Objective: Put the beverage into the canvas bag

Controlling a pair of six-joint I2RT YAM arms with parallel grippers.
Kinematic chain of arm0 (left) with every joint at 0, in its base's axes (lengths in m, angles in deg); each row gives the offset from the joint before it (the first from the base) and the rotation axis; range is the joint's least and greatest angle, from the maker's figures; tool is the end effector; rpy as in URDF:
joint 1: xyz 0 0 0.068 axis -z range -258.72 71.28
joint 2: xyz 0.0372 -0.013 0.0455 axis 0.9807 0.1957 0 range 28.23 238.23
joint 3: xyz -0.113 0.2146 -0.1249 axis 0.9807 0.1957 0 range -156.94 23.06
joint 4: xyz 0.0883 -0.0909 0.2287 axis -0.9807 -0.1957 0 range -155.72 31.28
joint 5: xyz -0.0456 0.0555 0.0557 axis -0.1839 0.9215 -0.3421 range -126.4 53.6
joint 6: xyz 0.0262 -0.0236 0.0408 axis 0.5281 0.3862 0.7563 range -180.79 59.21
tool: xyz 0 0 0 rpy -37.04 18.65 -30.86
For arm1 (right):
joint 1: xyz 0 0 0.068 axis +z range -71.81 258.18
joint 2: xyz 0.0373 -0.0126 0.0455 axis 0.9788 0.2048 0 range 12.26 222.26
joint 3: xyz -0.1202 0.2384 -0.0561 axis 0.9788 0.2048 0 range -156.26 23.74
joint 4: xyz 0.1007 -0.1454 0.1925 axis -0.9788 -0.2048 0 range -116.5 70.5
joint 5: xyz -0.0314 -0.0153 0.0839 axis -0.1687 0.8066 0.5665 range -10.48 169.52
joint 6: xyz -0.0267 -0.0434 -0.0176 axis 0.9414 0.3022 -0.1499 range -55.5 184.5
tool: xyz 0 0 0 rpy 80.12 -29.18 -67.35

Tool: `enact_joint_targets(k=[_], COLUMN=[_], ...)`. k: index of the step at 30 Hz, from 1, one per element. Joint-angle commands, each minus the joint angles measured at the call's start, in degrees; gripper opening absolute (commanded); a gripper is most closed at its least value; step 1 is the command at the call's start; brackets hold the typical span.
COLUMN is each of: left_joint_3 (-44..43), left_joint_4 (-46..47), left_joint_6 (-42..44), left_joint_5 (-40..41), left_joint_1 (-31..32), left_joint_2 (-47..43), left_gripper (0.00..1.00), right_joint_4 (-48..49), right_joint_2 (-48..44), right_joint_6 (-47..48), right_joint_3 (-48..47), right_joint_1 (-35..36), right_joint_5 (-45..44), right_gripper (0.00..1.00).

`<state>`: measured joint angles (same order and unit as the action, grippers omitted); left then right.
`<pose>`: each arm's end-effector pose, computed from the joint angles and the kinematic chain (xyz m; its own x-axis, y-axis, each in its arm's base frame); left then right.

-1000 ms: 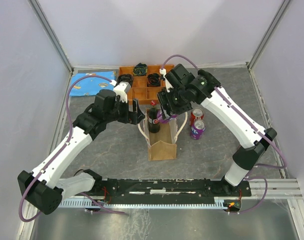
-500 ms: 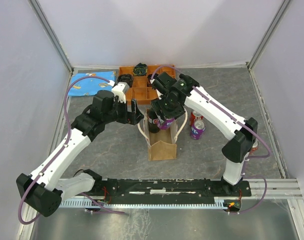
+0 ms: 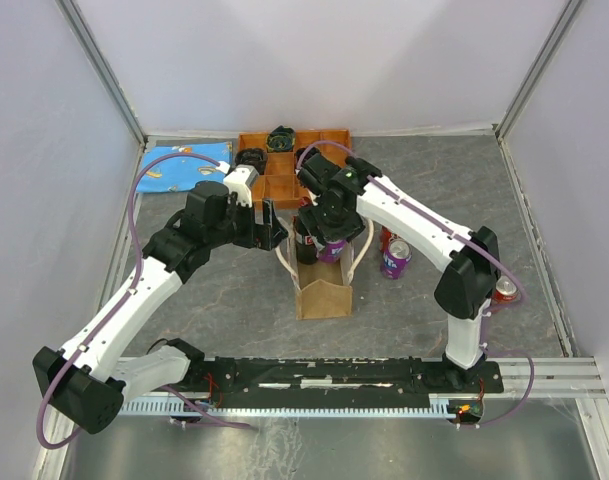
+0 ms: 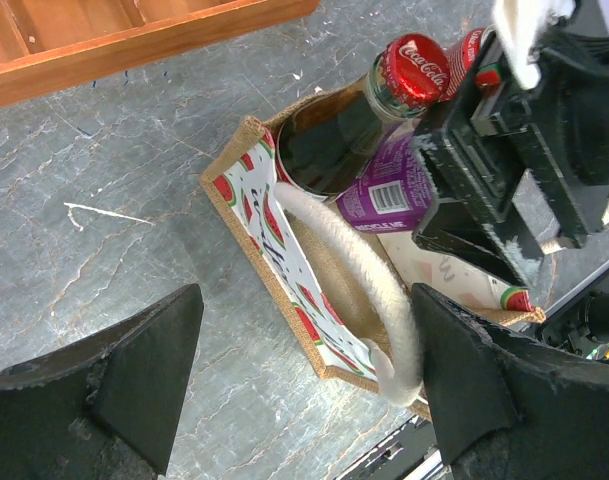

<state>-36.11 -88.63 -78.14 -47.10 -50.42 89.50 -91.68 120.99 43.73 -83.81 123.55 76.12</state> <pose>0.2016 -0.1160 0.3381 -0.6258 0.0041 -0.7800 0.4377 0.8296 -0.3468 0.2700 0.2705 0.3135 -0.8771 -0.3845 -0.2878 -0.4143 0.9088 0.0483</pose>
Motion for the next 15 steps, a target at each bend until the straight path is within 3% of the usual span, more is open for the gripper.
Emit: enact_joint_targets(k=[1,15], left_joint_3=[-0.24,0.04], left_joint_4=[2.03,2.05], left_joint_6=[-0.85,-1.02], left_joint_5=[-0.97,-1.13], left_joint_1=[-0.34,-0.54], left_joint_2=[-0.86,-1.15], left_gripper=[0.9,0.9], right_joint_4=[5.62,10.63], right_joint_2=[0.06,-1.46], right_joint_6=[0.38,-0.76], right_joint_3=[0.79,8.65], right_joint_1=[0.08,-0.01], right_joint_5=[-2.06,-6.67], right_gripper=[0.0,0.0])
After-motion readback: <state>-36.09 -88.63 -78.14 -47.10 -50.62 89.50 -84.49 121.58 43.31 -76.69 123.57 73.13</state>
